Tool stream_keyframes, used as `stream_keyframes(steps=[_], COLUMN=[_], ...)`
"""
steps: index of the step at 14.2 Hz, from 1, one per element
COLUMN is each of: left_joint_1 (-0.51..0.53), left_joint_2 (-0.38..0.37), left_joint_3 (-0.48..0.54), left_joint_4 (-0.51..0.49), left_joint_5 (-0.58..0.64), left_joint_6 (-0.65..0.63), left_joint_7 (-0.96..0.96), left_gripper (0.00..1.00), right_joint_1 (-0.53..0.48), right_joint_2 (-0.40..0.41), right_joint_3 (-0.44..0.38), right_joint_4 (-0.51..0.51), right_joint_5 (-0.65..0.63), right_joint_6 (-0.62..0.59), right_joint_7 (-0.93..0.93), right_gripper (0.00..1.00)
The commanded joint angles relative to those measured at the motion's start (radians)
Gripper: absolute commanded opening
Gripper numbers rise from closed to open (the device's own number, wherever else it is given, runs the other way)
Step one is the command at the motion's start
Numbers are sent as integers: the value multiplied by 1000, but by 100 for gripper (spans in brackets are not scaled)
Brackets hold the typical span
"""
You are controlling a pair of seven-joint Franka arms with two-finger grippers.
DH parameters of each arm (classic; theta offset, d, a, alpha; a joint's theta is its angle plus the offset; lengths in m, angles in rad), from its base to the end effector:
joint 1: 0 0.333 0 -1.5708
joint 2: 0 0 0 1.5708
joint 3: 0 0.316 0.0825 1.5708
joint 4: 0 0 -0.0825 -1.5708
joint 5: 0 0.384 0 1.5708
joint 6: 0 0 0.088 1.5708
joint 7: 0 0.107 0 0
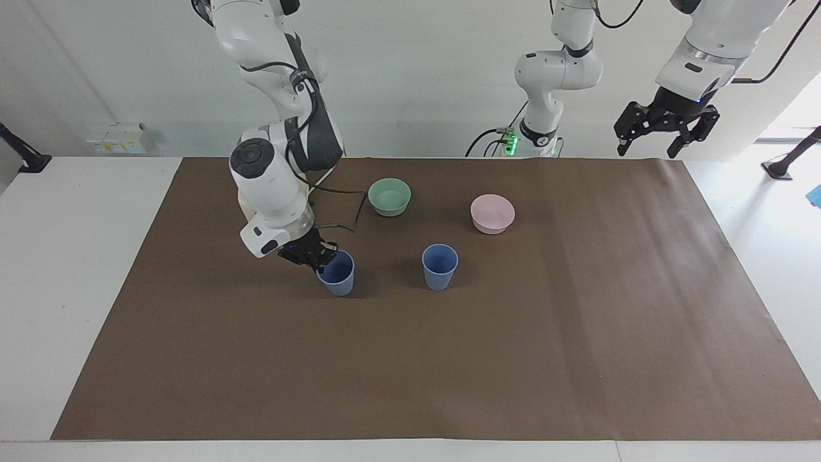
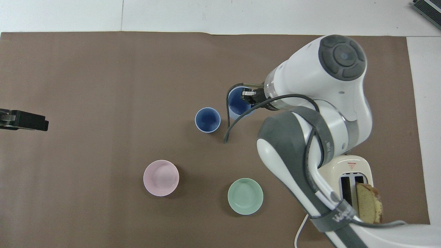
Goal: Stack blue cups with both arms
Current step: 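Carry the held blue cup over the center blue cup, then lower the held blue cup into the center blue cup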
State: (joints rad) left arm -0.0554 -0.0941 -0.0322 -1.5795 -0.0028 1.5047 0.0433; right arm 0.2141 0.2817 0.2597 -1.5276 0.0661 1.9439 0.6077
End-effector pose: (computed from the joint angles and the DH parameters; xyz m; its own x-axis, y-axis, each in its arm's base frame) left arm 0.5160 -0.0466 0.6650 0.9912 -0.1306 0.0192 -0.1306 -0.9914 -0.0011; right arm 0.5938 0.2876 0.5148 0.9845 -0.1712 0.0378 -0.1611 -0.9682 -0.1912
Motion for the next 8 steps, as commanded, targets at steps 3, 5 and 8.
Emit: stream_keyframes(steps=[3,5,8], left_joint_1=[16,16,16], left_joint_2=[-12,-12,-12], left_joint_3=[-6,-6,-6], left_joint_4=[-7,-7,-7], left_joint_5=[-8,-8,-8], left_joint_6=[-11,-12,-12], left_joint_7=[9,9,9], left_gripper=[100,100,100], right_joint_1=[83,91,91], right_joint_2=[22,22,24], right_joint_3=[1,1,1], right_joint_4=[41,41,37], right_joint_5=[15,29,28], right_joint_6=[92,95,95], right_joint_7=[92,92,86], right_gripper=[0,0,0])
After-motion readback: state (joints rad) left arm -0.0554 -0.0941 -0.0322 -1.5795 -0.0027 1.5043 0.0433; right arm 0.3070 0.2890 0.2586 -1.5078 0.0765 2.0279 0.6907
